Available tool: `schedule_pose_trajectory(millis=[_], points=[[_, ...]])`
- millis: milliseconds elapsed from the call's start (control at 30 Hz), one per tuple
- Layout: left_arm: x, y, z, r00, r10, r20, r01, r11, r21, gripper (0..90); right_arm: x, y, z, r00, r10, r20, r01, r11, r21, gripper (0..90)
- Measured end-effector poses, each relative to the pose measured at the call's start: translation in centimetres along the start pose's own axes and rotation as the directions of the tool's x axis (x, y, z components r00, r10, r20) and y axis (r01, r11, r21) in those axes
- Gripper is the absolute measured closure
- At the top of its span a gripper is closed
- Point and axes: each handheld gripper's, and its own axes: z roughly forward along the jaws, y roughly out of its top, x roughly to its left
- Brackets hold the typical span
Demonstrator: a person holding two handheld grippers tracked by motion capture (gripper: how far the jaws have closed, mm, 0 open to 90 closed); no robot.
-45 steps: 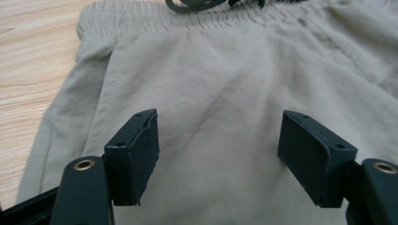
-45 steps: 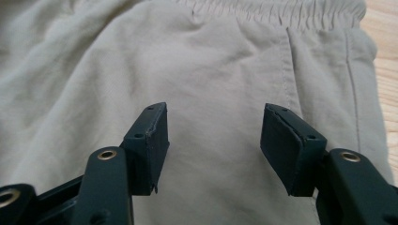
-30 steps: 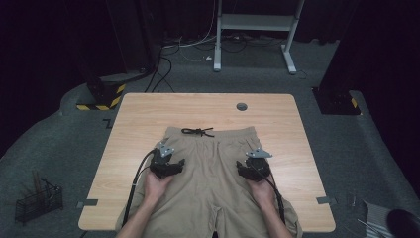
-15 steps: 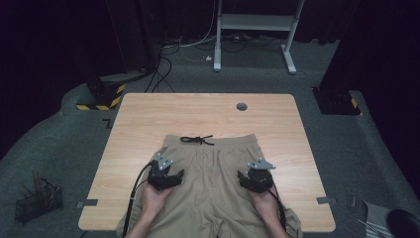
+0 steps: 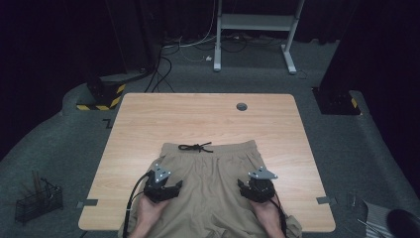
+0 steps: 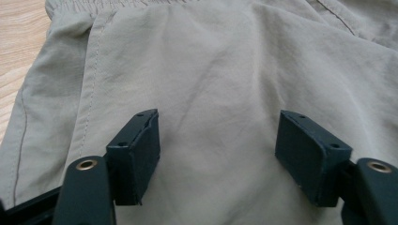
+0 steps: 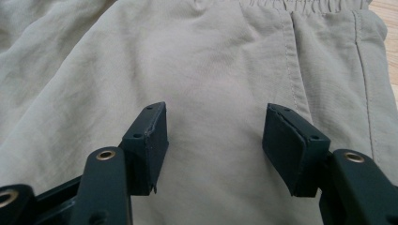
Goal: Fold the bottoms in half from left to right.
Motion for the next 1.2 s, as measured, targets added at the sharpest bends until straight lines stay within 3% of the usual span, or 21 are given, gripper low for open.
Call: schedule_pose_trajectory(millis=[100, 400, 567, 733, 867, 1200], points=[[0.8, 0.7, 0.2, 0.9996, -0.026, 0.011, 0.026, 0.9996, 0.007, 31.5, 0.0, 0.0, 0.0, 1.0, 0.0, 0.003, 0.0, 1.0, -0.001, 40.7], [3.6, 3.2, 0.7, 0.998, -0.023, -0.06, 0.021, 0.9995, -0.022, 32.1, 0.1, 0.0, 0.0, 1.0, 0.001, 0.006, -0.001, 1.0, -0.001, 40.4], [5.3, 4.2, 1.1, 0.9968, -0.054, -0.059, 0.051, 0.9979, -0.038, 34.3, 0.1, 0.0, 0.0, 1.0, -0.001, 0.007, 0.001, 1.0, 0.0, 40.4], [6.5, 4.6, 1.7, 0.9928, -0.101, -0.064, 0.101, 0.9948, -0.016, 34.3, 0.1, 0.0, 0.0, 0.9999, -0.006, 0.009, 0.006, 1.0, -0.002, 40.3], [7.0, 4.6, 2.3, 0.9913, -0.104, -0.08, 0.104, 0.9945, -0.002, 34.8, 0.2, 0.0, 0.0, 0.9998, -0.014, 0.016, 0.014, 1.0, -0.004, 40.4], [7.8, 4.5, 3.7, 0.9906, -0.112, -0.078, 0.116, 0.9922, 0.046, 36.6, 0.3, -0.1, -0.1, 0.9995, -0.02, 0.024, 0.02, 1.0, -0.007, 40.5]])
